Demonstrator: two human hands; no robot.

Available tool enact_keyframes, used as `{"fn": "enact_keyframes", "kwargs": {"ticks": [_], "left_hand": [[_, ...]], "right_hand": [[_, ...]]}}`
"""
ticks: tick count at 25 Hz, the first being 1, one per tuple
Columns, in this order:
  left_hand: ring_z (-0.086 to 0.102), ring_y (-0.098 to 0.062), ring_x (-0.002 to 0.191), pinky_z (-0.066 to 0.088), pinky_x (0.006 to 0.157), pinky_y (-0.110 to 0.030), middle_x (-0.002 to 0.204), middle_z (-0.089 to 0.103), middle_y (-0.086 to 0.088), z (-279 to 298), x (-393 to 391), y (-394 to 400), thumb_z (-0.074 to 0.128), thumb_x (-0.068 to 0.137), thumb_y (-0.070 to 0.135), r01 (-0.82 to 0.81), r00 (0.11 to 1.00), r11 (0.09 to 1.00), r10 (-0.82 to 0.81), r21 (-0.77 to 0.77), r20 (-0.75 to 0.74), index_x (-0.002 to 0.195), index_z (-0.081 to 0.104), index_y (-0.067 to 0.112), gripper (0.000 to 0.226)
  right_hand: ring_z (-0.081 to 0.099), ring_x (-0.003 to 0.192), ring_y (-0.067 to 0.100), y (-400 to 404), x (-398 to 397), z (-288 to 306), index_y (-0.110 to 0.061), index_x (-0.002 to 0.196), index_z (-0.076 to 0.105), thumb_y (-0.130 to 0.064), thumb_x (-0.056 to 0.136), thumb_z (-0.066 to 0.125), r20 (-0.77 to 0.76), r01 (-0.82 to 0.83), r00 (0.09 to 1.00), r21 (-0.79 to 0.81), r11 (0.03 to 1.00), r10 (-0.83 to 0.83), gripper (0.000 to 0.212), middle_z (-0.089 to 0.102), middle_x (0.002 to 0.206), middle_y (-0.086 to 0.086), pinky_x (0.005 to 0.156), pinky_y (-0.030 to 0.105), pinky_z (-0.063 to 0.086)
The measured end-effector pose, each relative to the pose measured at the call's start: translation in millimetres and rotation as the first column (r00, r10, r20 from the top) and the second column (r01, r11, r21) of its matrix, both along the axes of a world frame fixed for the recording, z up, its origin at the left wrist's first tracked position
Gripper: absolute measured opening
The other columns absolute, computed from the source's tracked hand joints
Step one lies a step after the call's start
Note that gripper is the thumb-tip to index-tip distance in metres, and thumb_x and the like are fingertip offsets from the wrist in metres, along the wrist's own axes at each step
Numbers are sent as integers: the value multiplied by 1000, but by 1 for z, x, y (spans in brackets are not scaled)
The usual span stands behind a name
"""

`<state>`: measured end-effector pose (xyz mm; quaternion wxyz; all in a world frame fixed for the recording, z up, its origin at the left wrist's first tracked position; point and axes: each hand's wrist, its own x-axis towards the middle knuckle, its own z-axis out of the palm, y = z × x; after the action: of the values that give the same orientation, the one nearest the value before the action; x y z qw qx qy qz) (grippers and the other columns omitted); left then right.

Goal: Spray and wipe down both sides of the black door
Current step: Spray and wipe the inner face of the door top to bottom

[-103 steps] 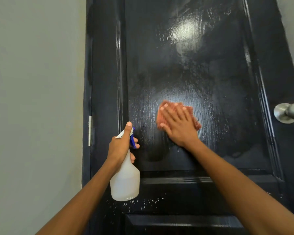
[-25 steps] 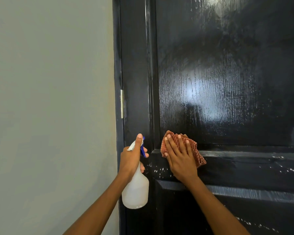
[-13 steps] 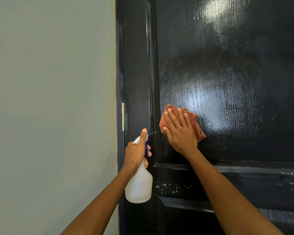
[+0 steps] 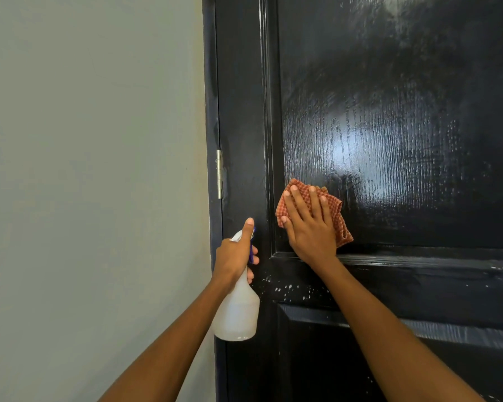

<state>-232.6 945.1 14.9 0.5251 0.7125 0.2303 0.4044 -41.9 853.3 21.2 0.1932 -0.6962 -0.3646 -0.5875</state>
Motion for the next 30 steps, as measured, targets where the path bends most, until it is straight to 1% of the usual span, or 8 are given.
{"fn": "enact_keyframes", "kwargs": {"ticks": [4,7,12,15,17,22,26,30], "left_hand": [[66,-24,60,54,47,-27,84,73,-14,-17,-8,11,43,91,72,-5,1000,1000,6,-18,26,87,68,12,65],[65,-24,60,53,46,-25,85,73,-14,-29,-11,16,44,93,70,-2,998,999,5,-49,55,93,68,12,63],[64,-25,59,53,46,-25,84,72,-14,-44,-9,15,43,93,70,31,999,998,-30,-63,26,91,69,10,65],[65,-24,59,53,47,-26,85,72,-14,-48,-6,9,43,92,71,59,998,997,-58,-54,11,92,69,11,65],[65,-23,60,53,47,-25,87,72,-14,-49,-5,7,43,93,70,65,998,996,-65,-57,11,92,68,12,63],[64,-20,56,52,46,-24,90,73,-17,-52,-14,11,43,93,68,84,996,995,-84,-55,1,91,68,11,62],[65,-24,59,53,47,-26,89,74,-16,-55,-18,16,43,92,70,52,999,998,-53,-33,-14,92,69,10,65],[64,-24,57,53,46,-25,90,74,-15,-51,-15,15,42,93,70,56,998,997,-56,-44,-1,95,68,11,64]], "right_hand": [[1,159,33,18,-10,-9,-19,164,23,-43,109,32,-2,-6,1000,-90,996,6,61,13,173,3,128,52,4],[3,160,31,29,-14,-46,-18,163,25,-44,108,33,-47,-59,997,-136,989,53,62,17,172,3,129,50,2],[19,157,31,11,-1,-122,-18,160,34,-45,105,36,53,-38,997,-287,957,55,61,32,167,7,127,51,11],[31,152,30,-2,2,-115,-21,157,43,-44,105,39,64,-33,996,-336,941,58,57,42,162,5,125,49,18],[32,151,29,-13,2,-113,-22,157,43,-44,105,38,36,-42,998,-312,949,56,56,43,161,3,125,48,19],[21,156,33,-27,-4,-146,-22,162,31,-41,107,36,-115,-22,993,-11,1000,21,58,30,168,2,127,50,10],[22,154,33,14,-17,-129,-21,161,29,-42,101,42,-62,-92,995,-197,976,81,65,31,167,5,127,49,3],[24,154,31,15,-13,-126,-19,161,29,-39,98,51,-26,-83,997,-265,961,79,69,33,166,7,128,46,2]]}}
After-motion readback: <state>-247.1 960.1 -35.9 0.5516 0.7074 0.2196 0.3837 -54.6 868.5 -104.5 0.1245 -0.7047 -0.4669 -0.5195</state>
